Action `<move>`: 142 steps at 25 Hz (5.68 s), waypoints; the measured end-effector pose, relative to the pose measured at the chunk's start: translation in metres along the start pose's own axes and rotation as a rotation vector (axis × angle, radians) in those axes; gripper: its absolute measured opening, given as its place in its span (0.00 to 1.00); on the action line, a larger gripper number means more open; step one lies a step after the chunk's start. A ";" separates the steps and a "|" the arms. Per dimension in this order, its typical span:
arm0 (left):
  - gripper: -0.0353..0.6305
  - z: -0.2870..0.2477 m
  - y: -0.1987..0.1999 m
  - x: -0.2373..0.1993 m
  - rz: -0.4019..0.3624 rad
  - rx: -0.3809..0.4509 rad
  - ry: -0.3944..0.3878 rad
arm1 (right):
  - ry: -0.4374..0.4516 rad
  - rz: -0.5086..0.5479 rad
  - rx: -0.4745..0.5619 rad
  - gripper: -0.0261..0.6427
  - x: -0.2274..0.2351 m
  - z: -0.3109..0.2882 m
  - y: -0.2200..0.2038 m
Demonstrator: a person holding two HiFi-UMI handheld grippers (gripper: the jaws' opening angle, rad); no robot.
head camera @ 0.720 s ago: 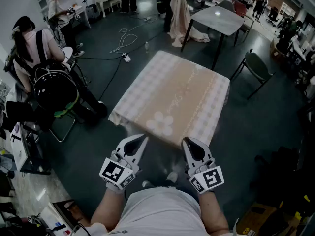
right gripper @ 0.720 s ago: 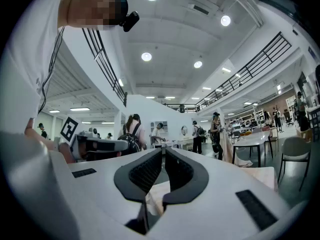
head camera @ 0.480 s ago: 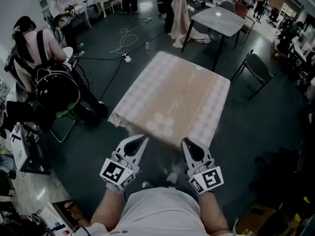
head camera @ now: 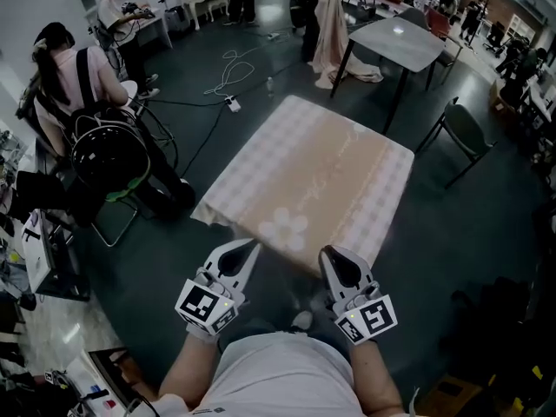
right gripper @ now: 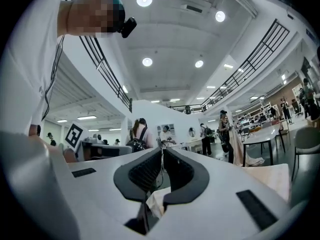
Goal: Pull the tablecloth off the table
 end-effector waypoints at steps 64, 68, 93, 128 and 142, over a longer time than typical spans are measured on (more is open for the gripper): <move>0.41 0.026 -0.311 -0.426 0.698 -0.578 -0.005 | -0.271 0.037 -0.370 0.10 -0.053 -0.279 -0.114; 0.41 0.018 -0.330 -0.425 0.767 -0.608 -0.019 | -0.280 0.021 -0.376 0.10 -0.040 -0.280 -0.113; 0.07 0.022 -0.275 -0.409 0.472 -0.683 0.044 | -0.193 0.037 -0.361 0.10 -0.004 -0.288 -0.104; 0.07 -0.172 -0.095 -0.308 0.210 -0.445 -0.457 | -0.490 0.009 -0.211 0.10 0.062 -0.203 -0.065; 0.20 -0.234 -0.151 -0.279 0.235 -0.486 -0.543 | -0.592 -0.016 -0.205 0.10 0.071 -0.169 -0.062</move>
Point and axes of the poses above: the fingertips, and each gripper's own axes: z backward along the fingers, x to its right, y out of its top, the point moved 7 cm from there along z, backward along the fingers, and after that the axes turned 13 degrees about -y, right-handed, at the moved point
